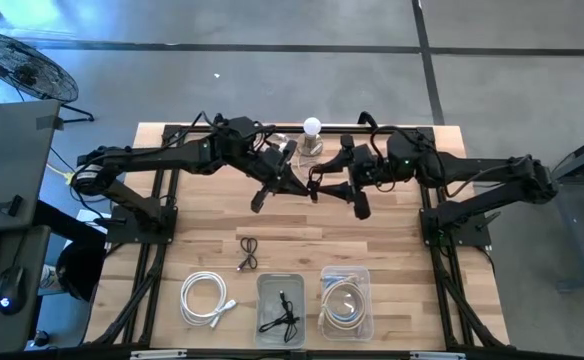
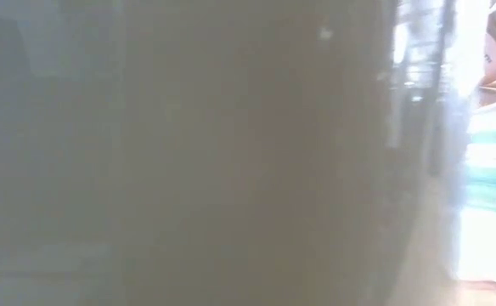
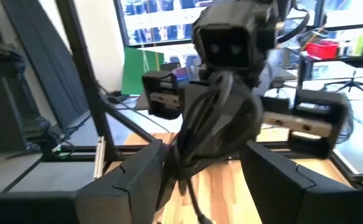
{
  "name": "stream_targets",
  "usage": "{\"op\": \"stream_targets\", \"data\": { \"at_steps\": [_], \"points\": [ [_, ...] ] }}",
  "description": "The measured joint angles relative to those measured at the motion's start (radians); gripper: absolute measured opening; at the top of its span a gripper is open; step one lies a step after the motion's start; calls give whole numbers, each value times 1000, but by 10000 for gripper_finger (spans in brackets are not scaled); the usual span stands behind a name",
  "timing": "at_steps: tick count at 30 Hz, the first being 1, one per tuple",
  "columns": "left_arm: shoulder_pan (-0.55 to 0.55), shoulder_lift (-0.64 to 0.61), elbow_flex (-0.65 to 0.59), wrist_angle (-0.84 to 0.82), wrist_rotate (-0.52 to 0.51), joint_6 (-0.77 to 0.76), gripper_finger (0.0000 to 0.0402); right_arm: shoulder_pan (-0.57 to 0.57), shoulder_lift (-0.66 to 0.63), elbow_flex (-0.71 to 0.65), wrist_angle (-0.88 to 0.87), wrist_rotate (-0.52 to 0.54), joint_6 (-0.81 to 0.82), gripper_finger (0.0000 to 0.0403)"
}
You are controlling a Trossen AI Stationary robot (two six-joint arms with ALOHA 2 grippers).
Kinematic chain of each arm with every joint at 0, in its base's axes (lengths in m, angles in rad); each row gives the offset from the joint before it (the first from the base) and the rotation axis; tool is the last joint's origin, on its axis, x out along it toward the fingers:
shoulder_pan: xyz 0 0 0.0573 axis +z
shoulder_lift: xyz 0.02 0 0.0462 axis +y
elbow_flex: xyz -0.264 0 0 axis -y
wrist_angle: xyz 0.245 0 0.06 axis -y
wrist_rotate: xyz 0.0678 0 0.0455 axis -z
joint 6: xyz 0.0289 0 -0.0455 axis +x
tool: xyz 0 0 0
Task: Pick & Place USB Port
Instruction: Put the black USB cable into the gray bin
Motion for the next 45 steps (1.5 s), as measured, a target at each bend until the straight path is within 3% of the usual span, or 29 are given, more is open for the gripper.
{"op": "stream_targets", "data": {
  "at_steps": [5,12,19,30,38,45],
  "points": [
    [0,8,0,3,0,0,0,0,10,0,1,-26,-13,162],
    [0,7,0,5,-6,2,0,1,13,0,-5,-34,-60,20],
    [1,7,0,4,-6,2,2,1,10,0,-8,0,-34,14],
    [1,3,0,61,-15,-41,54,4,-74,0,-68,72,-30,13],
    [26,-7,41,64,182,-69,79,77,-160,0,-230,200,5,13],
    [74,-22,104,40,335,-73,83,249,-216,0,-489,341,239,13]
  ]
}}
